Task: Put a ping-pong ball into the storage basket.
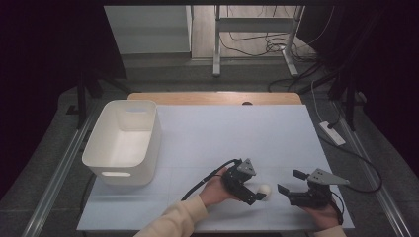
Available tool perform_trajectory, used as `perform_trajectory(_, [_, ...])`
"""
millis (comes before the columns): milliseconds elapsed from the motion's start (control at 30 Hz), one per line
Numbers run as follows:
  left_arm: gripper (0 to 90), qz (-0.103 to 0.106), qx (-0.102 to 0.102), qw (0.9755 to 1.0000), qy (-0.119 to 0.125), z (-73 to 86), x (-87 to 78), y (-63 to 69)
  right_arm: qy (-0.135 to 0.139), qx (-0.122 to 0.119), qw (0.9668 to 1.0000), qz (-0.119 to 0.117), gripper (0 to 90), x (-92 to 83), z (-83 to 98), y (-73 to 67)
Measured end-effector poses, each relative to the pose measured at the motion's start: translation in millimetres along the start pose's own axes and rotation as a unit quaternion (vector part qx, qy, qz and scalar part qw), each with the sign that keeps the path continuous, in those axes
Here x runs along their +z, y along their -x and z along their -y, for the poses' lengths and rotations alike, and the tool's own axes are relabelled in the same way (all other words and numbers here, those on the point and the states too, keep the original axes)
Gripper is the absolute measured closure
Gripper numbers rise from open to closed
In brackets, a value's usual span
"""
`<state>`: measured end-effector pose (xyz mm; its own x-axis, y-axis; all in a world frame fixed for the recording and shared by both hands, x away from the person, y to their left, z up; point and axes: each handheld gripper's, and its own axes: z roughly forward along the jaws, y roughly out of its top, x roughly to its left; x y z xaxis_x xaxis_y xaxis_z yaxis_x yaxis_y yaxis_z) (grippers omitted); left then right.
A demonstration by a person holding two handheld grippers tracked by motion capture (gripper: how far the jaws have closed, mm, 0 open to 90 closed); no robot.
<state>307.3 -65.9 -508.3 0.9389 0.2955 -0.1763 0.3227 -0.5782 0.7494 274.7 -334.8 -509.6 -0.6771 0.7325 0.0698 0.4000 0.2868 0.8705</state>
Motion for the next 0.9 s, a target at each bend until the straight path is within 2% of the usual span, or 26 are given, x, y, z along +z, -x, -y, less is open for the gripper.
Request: perform_trajectory(900, [14.4,-0.001,0.012,0.9995,-0.03,-5.8,29.2,4.4,0.0,0.0,1.0,0.0,14.2,-0.6,0.7,0.4])
